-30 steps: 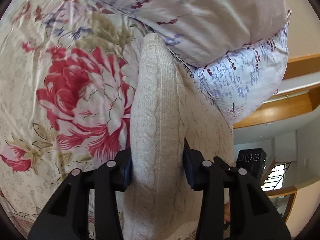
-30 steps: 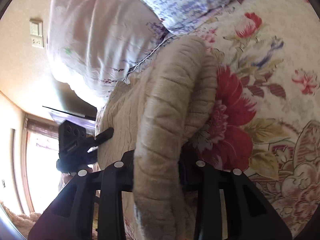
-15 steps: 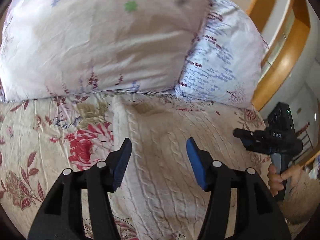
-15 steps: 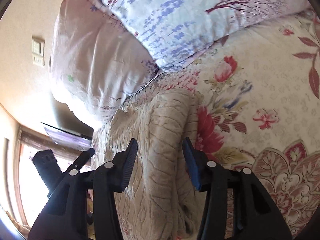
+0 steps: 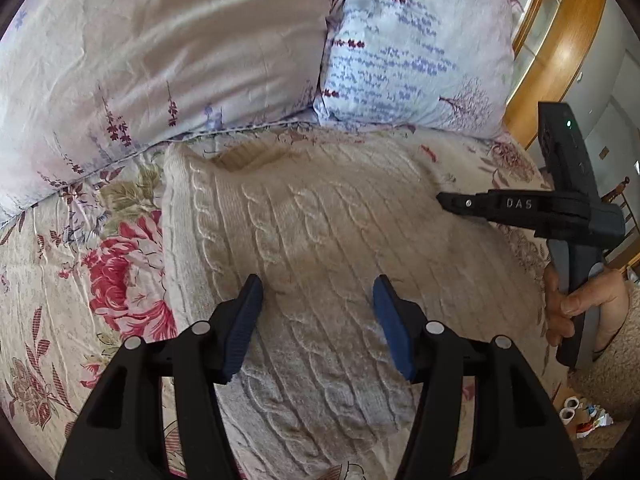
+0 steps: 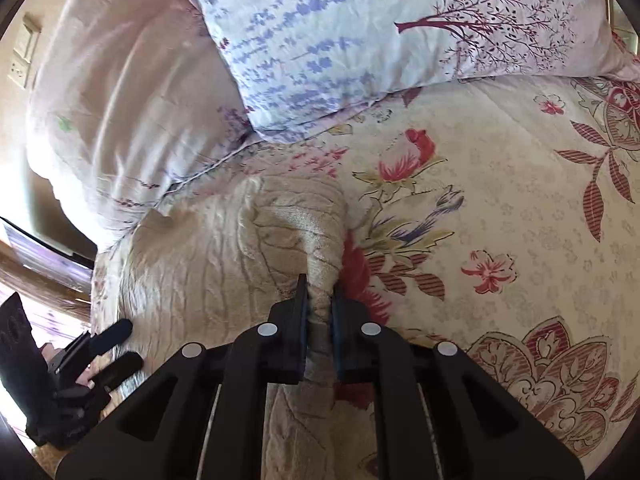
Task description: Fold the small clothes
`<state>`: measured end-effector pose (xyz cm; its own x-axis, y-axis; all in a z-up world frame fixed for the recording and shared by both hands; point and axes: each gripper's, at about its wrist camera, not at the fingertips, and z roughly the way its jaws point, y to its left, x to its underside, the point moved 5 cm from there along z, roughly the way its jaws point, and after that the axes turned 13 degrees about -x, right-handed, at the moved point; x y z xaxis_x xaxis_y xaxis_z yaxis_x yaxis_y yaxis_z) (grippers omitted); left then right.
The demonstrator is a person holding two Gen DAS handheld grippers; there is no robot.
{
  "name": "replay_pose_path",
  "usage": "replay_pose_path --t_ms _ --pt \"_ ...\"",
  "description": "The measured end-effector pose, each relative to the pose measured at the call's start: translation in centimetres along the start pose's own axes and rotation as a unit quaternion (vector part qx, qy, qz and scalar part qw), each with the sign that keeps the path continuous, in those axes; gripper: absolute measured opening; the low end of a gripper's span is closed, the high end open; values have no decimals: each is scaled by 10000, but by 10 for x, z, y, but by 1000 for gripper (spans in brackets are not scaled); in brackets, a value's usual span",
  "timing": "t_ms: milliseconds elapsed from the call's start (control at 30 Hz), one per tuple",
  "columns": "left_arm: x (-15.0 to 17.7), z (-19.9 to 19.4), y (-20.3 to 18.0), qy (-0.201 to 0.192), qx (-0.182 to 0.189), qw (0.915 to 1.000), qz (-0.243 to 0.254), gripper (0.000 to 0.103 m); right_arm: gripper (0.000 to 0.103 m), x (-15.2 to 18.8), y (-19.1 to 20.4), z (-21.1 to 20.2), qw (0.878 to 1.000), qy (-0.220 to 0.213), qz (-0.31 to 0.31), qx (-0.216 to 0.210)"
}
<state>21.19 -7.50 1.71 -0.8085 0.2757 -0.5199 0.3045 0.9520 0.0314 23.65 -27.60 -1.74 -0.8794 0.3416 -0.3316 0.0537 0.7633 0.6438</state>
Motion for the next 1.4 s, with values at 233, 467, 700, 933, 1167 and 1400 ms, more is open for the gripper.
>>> replay_pose_path --t_ms 233,467,700,933,1167,1400 --pt "-3 -4 7 -178 152 9985 -494 61 37 -1 21 -19 9976 -239 -549 339" --pt "30 -40 36 -555 -542 9947 -670 62 37 52 71 -44 9848 -231 -1722 2" --pt "59 -13 43 86 -583 9960 -674 64 37 83 68 -21 9732 169 -2175 722" --pt "69 -8 46 162 -336 9932 -1104 64 42 86 70 -19 9626 81 -2471 1110" --pt "91 -53 50 -542 -727 9909 -997 82 83 112 72 -60 9629 -717 -2282 1247" --pt "107 -64 43 -597 -1097 9866 -1047 97 97 129 70 -75 9500 -1115 -2164 1956"
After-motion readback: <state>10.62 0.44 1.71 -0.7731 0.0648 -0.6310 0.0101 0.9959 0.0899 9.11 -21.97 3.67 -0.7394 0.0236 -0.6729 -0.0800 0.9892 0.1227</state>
